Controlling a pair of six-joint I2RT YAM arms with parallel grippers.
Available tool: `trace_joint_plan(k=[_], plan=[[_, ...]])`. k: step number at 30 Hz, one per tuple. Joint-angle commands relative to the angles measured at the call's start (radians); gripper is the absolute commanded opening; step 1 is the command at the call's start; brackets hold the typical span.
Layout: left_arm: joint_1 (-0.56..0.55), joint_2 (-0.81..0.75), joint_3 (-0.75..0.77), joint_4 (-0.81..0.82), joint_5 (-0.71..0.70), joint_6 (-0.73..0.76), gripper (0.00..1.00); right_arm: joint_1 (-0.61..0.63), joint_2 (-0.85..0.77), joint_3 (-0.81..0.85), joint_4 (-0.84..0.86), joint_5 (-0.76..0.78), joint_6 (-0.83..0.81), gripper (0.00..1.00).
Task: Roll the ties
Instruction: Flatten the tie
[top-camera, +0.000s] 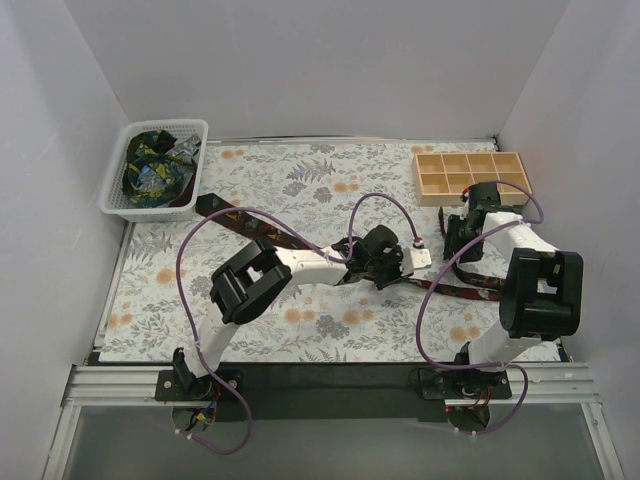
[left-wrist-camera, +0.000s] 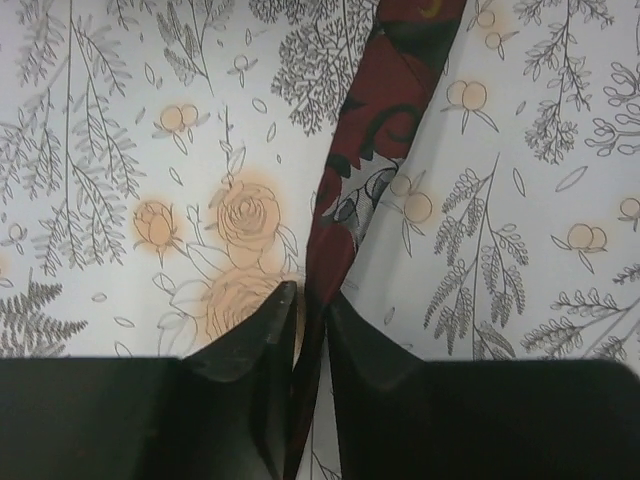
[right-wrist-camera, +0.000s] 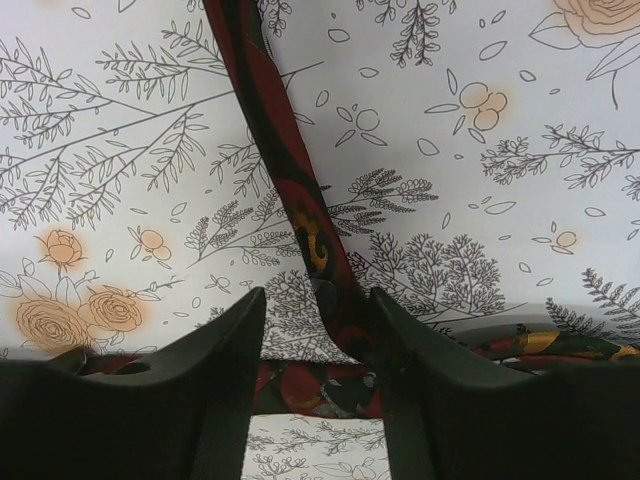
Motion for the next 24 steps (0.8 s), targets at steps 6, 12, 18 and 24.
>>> trace_joint_plan(k=[6, 12, 18, 24], plan=[[0.067, -0.170, -0.097, -0.216, 0.042, -0.095, 0.00, -0.009, 0.022, 0.025, 0.026, 0.002, 0.021, 0.14], [0.156, -0.200, -0.091, -0.463, 0.075, -0.149, 0.00, -0.105, 0.022, 0.069, 0.010, 0.048, 0.087, 0.01], [0.278, -0.202, -0.097, -0.637, 0.088, -0.204, 0.00, -0.206, 0.057, 0.129, -0.004, 0.075, 0.142, 0.01], [0.424, -0.211, -0.134, -0.678, 0.096, -0.336, 0.00, -0.280, 0.080, 0.169, -0.010, 0.123, 0.187, 0.04]])
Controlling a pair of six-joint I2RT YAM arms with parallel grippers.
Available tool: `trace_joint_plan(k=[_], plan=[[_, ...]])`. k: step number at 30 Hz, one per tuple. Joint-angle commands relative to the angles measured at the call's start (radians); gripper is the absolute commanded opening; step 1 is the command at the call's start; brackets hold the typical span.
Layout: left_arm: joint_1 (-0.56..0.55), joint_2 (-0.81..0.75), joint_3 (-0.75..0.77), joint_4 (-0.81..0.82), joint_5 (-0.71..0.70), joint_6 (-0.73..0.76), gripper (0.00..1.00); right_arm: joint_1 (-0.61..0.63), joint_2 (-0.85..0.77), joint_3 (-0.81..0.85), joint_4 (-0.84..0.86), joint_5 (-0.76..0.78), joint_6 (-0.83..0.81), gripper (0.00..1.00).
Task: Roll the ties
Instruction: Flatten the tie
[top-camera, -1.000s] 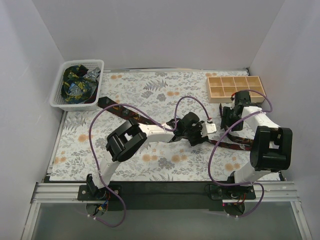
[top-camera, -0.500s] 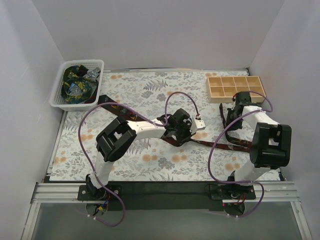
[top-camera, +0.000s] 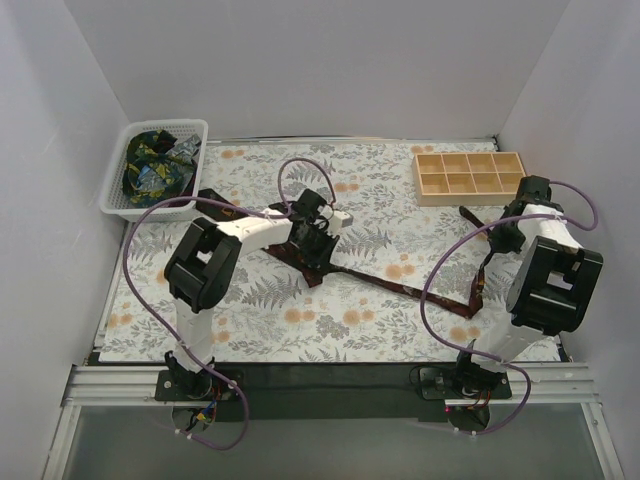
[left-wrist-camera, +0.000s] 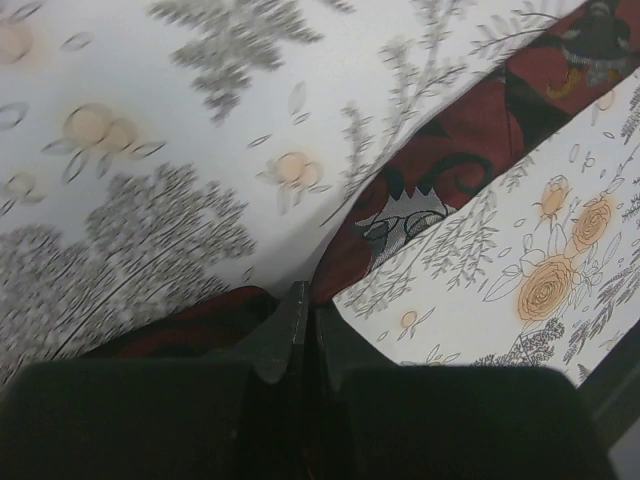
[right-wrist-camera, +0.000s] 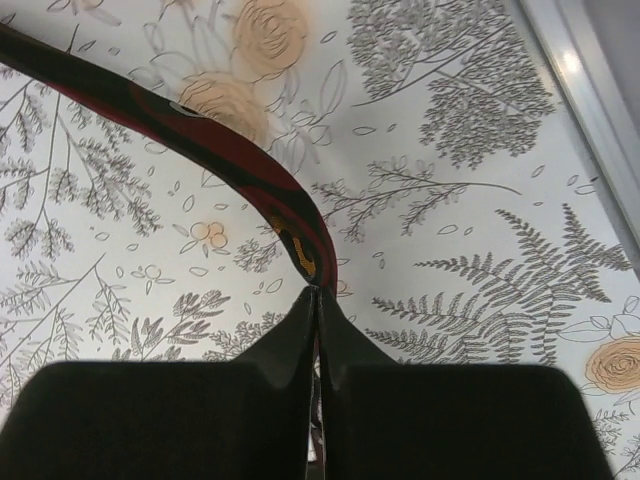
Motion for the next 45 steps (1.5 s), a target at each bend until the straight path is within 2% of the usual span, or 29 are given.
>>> trace_joint_plan(k=[1, 12, 17, 23, 27, 30, 31, 32, 33, 34, 37, 40, 41, 45], plan=[[0.094, -0.031, -0.040, -0.113, -0.034, -0.091, 0.00, -0.026, 0.009, 0.047, -0.011, 0.048, 0.042, 0.05], [0.286, -0.098, -0.076, -0.106, -0.129, -0.289, 0.00, -0.051, -0.051, -0.005, -0.011, 0.088, 0.074, 0.07], [0.352, -0.204, -0.140, -0.028, -0.005, -0.345, 0.00, -0.049, -0.115, -0.033, -0.005, 0.034, 0.084, 0.05], [0.392, -0.183, -0.143, -0.014, -0.003, -0.395, 0.00, -0.049, -0.231, -0.076, 0.033, -0.042, 0.104, 0.03], [0.392, -0.157, -0.125, -0.026, 0.085, -0.399, 0.00, -0.051, -0.287, -0.142, 0.104, -0.137, 0.135, 0.04], [0.392, -0.158, -0.128, -0.026, 0.090, -0.404, 0.00, -0.051, -0.313, -0.214, 0.135, -0.139, 0.163, 0.15], [0.392, -0.161, -0.126, -0.028, 0.078, -0.405, 0.01, -0.051, -0.315, -0.225, 0.135, -0.127, 0.169, 0.26], [0.392, -0.164, -0.126, -0.031, 0.063, -0.407, 0.04, -0.051, -0.317, -0.241, 0.132, -0.115, 0.172, 0.30], [0.391, -0.172, -0.122, -0.034, 0.032, -0.405, 0.17, -0.051, -0.330, -0.246, 0.130, -0.077, 0.172, 0.37], [0.392, -0.178, -0.117, -0.038, 0.017, -0.407, 0.27, -0.051, -0.339, -0.249, 0.128, -0.064, 0.167, 0.51], [0.392, -0.207, -0.108, -0.038, -0.014, -0.413, 0.50, -0.049, -0.356, -0.234, 0.128, -0.044, 0.115, 0.62], [0.392, -0.224, -0.091, -0.040, -0.046, -0.421, 0.61, -0.022, -0.343, -0.199, 0.128, -0.017, 0.042, 0.63], [0.391, -0.241, -0.086, -0.040, -0.069, -0.422, 0.68, -0.011, -0.331, -0.188, 0.128, -0.003, 0.011, 0.62], [0.381, -0.292, -0.089, -0.035, -0.112, -0.421, 0.78, 0.044, -0.237, -0.069, 0.081, 0.058, -0.109, 0.61]])
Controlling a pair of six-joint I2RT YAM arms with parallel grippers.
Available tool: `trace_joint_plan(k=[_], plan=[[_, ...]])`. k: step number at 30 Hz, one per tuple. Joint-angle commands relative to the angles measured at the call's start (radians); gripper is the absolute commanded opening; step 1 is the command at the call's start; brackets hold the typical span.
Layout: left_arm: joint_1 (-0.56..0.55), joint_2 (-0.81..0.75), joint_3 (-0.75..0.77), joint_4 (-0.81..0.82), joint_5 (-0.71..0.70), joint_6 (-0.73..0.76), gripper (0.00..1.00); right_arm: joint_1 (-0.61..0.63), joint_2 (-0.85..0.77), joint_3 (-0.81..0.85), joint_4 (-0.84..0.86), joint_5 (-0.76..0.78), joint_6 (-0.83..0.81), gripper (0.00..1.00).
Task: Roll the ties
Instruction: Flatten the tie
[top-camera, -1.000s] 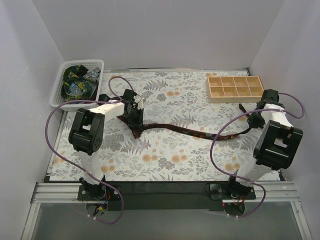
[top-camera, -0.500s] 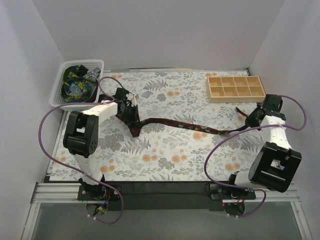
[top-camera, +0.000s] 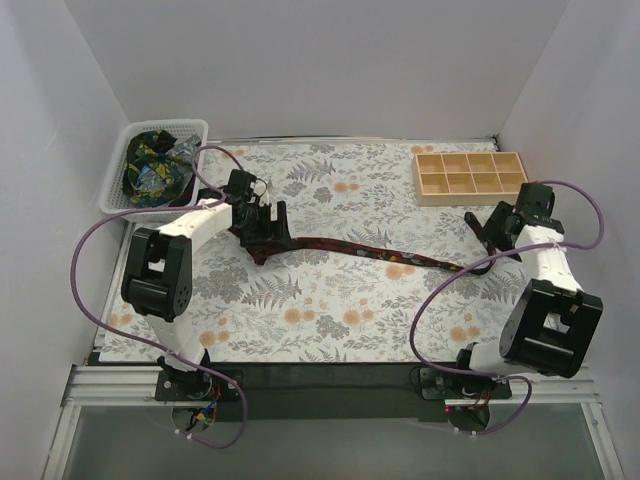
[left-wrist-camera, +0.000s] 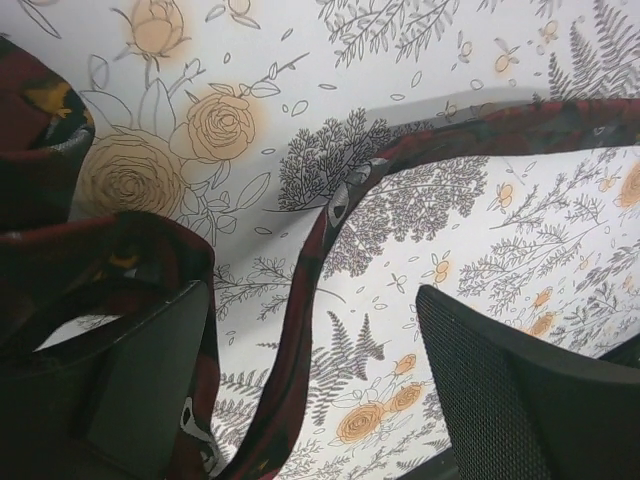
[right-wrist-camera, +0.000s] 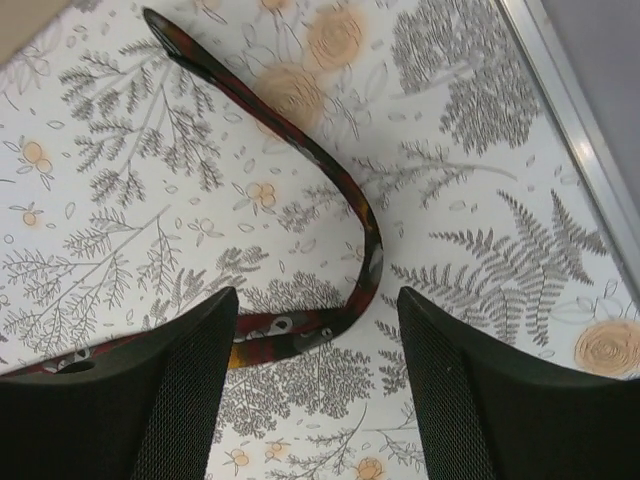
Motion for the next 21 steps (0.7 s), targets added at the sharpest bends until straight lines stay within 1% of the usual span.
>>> trace_joint_plan(k=[1, 2, 3, 6, 8, 10, 12, 14, 15, 19, 20, 21], plan=[[-0.010, -0.111, 0.028, 0.010, -0.064, 0.003, 0.79, 0.049, 0.086, 0.127, -0.008, 0.071, -0.135, 0.60], [-0.016, -0.123, 0.016, 0.014, -0.067, 0.009, 0.80, 0.050, 0.105, 0.143, -0.013, 0.064, -0.176, 0.60], [-0.028, -0.148, 0.008, 0.023, -0.076, 0.020, 0.82, 0.053, 0.141, 0.159, -0.014, 0.047, -0.196, 0.60], [-0.059, -0.186, -0.006, 0.039, -0.102, 0.046, 0.85, 0.053, 0.183, 0.213, -0.020, 0.022, -0.244, 0.59], [-0.076, -0.200, 0.002, 0.034, -0.125, 0.057, 0.85, 0.053, 0.223, 0.240, -0.016, 0.005, -0.270, 0.57], [-0.102, -0.215, 0.018, 0.028, -0.153, 0.062, 0.85, 0.053, 0.263, 0.268, -0.011, -0.033, -0.279, 0.56], [-0.134, -0.218, 0.046, 0.021, -0.164, 0.054, 0.85, 0.053, 0.286, 0.280, -0.002, -0.086, -0.322, 0.56], [-0.163, -0.217, 0.063, 0.004, -0.183, 0.045, 0.84, 0.053, 0.307, 0.294, 0.016, -0.096, -0.337, 0.56], [-0.197, -0.214, 0.072, 0.001, -0.196, 0.040, 0.84, 0.055, 0.312, 0.292, 0.026, -0.096, -0.343, 0.56], [-0.263, -0.183, 0.117, -0.002, -0.217, 0.008, 0.77, 0.055, 0.352, 0.309, 0.050, -0.096, -0.377, 0.53], [-0.270, -0.165, 0.121, -0.002, -0.220, -0.006, 0.74, 0.053, 0.359, 0.312, 0.053, -0.126, -0.382, 0.53], [-0.277, -0.154, 0.124, -0.002, -0.219, -0.007, 0.73, 0.053, 0.372, 0.312, 0.059, -0.148, -0.385, 0.53]])
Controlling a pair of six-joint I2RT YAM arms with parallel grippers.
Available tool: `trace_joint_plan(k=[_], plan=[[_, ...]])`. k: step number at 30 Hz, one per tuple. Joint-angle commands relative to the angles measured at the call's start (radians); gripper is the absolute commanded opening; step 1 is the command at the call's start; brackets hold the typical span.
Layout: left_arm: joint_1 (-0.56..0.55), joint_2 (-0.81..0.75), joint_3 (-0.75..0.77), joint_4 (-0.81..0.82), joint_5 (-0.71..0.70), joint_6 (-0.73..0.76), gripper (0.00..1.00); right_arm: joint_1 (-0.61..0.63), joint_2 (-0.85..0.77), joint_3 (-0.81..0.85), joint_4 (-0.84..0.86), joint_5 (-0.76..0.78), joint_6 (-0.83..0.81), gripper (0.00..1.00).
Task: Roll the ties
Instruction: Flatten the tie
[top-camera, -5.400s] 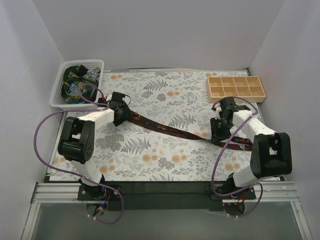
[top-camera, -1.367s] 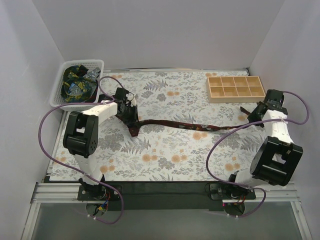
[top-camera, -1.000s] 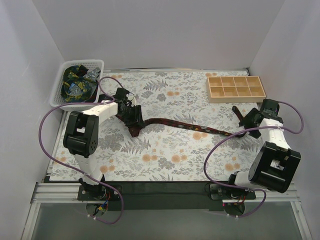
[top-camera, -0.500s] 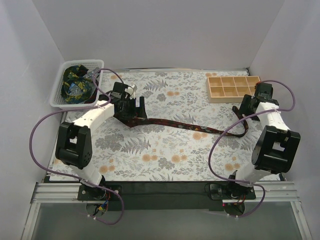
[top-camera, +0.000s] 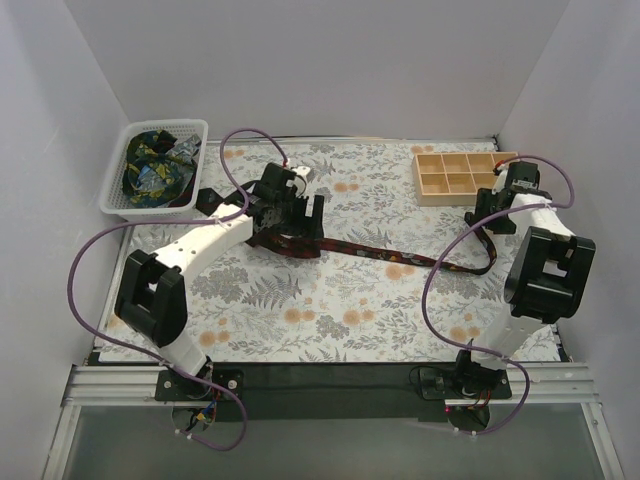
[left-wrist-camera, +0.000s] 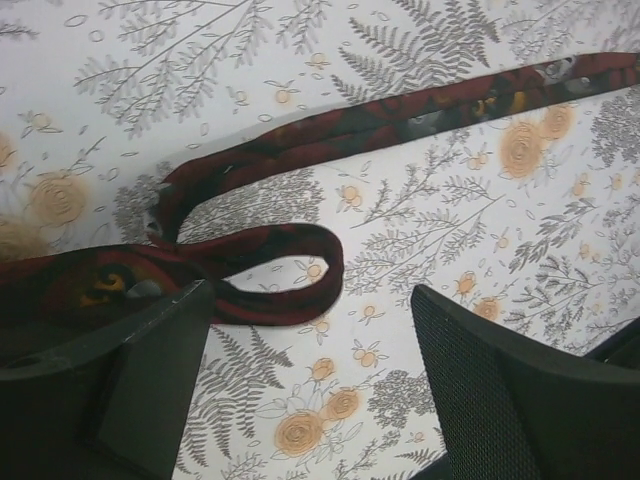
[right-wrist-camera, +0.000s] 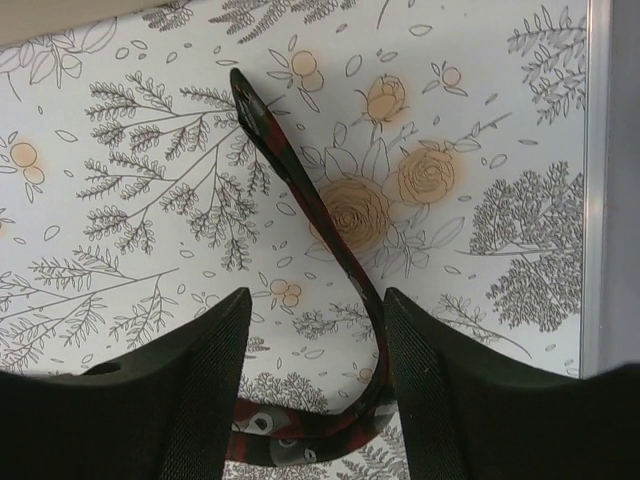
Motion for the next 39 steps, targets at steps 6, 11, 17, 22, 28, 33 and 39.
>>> trace_joint_plan(k=[6, 11, 17, 22, 28, 33, 39], plan=[[-0.022, 0.043, 0.036, -0.053, -0.163, 0.002, 0.74, -0.002, 0.057, 0.038, 0.078, -0.049, -0.058, 0.50], [-0.022, 0.044, 0.030, -0.042, -0.145, 0.001, 0.76, -0.002, 0.085, 0.035, 0.091, -0.052, -0.053, 0.40], [-0.021, 0.032, -0.027, -0.019, -0.163, -0.002, 0.77, -0.002, 0.047, 0.047, 0.091, 0.028, -0.044, 0.05], [-0.010, 0.023, -0.101, -0.002, -0.197, -0.008, 0.77, -0.002, -0.097, 0.068, 0.141, 0.198, -0.013, 0.01], [0.013, 0.010, -0.139, 0.016, -0.183, -0.019, 0.76, -0.002, -0.194, 0.143, 0.190, 0.249, -0.016, 0.01], [0.047, 0.004, -0.177, 0.029, -0.177, -0.027, 0.75, -0.002, -0.260, 0.183, 0.264, 0.305, -0.035, 0.01], [0.108, 0.027, -0.194, 0.032, -0.177, -0.043, 0.73, -0.009, -0.294, 0.245, 0.324, 0.385, -0.065, 0.01]])
